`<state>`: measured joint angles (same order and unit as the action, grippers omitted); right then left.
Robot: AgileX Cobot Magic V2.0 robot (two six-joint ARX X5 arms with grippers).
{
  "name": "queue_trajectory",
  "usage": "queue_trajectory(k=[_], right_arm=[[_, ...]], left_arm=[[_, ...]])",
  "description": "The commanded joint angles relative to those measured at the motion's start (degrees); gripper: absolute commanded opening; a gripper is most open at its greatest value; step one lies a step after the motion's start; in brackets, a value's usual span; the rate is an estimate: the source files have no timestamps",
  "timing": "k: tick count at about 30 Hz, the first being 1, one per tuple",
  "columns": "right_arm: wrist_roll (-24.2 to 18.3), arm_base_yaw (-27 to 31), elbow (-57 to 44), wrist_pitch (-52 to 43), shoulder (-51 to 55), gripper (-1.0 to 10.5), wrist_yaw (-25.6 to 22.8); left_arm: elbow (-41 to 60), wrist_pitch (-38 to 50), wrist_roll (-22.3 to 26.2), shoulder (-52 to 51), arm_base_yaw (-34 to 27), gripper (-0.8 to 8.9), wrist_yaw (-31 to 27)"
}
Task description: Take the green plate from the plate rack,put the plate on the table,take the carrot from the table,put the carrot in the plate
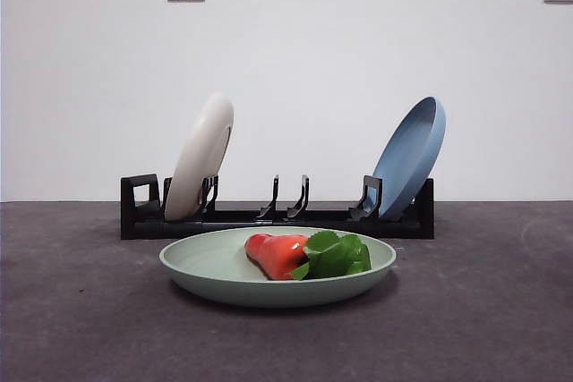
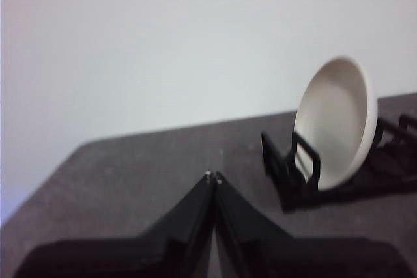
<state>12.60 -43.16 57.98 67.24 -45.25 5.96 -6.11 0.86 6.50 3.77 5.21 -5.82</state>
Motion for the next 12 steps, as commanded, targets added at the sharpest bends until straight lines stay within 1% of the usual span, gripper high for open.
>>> queue_trajectory(k=[1,4,10,12], right_arm=[[0.0,-0.1,0.0,-0.3,0.0,0.0,-0.1],[0.0,-0.1,0.0,-0.3,0.0,0.0,-0.1],[0.0,-0.1,0.0,-0.3,0.0,0.0,-0.1],[0.0,-0.1,0.0,-0.3,0.0,0.0,-0.1]], left_arm=[[2.8,-0.7,-2.3,-1.7,-0.8,-0.03,0.0],[4.6,-2.5,-2.5,-3.1,-1.4,-0.03,0.1],[4.9,-9.2,-3.8,-3.7,-1.6,-0.03,0.2],[4.9,-12.1,-5.1,-3.7,-1.6,-0.03,0.3]])
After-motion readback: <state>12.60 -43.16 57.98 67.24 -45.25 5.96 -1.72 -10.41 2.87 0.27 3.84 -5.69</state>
